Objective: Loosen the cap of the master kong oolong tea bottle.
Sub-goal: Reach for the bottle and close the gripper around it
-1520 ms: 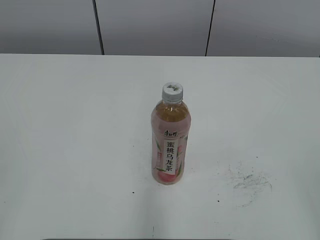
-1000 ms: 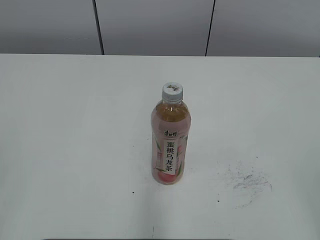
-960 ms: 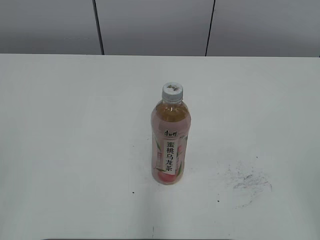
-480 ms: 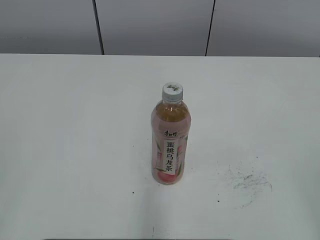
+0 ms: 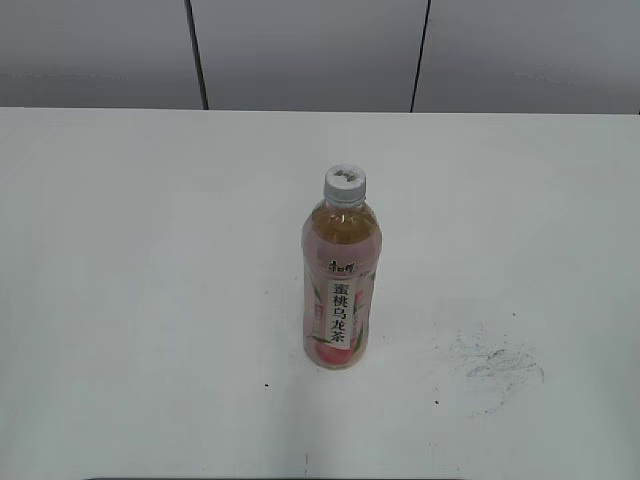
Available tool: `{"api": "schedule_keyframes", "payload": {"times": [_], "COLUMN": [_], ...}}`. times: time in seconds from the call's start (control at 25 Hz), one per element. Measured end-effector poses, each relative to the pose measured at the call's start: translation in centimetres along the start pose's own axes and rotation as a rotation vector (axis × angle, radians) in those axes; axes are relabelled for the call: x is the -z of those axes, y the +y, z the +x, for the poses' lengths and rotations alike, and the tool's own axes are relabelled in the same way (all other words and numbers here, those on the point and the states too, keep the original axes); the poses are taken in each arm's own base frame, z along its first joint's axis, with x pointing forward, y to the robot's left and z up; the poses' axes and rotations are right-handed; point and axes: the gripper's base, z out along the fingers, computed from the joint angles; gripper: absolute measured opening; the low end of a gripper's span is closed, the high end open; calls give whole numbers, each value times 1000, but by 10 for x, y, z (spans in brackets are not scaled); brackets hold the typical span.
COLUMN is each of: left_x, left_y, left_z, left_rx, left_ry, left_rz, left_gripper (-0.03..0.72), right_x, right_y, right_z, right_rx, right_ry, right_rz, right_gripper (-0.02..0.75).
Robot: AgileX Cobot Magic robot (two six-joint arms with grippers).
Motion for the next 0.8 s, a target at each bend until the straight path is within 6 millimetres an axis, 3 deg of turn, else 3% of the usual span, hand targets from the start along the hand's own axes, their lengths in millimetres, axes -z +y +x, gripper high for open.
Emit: {"api": "schedule_keyframes", "payload": {"times": [0.2,0.4,0.6,0.8], "left_x": [-1,-14,-56,-112], "left_y": [-7,-6,0,6], "left_z": [-31,-63,-94,-106], "left_rx": [-2,18,129,207], "left_ry": [-219,-403,-451,-389], "left_rz": [81,77,63,27], "left_gripper": [269,397,444,449], "right_x": [0,0,0,0], "right_y": [0,0,0,0], "right_z": [0,0,0,0], "right_rx": [0,0,0,0], "right_ry": [0,0,0,0], "right_rz": [0,0,0,0], "right_gripper": [587,587,587,587]}}
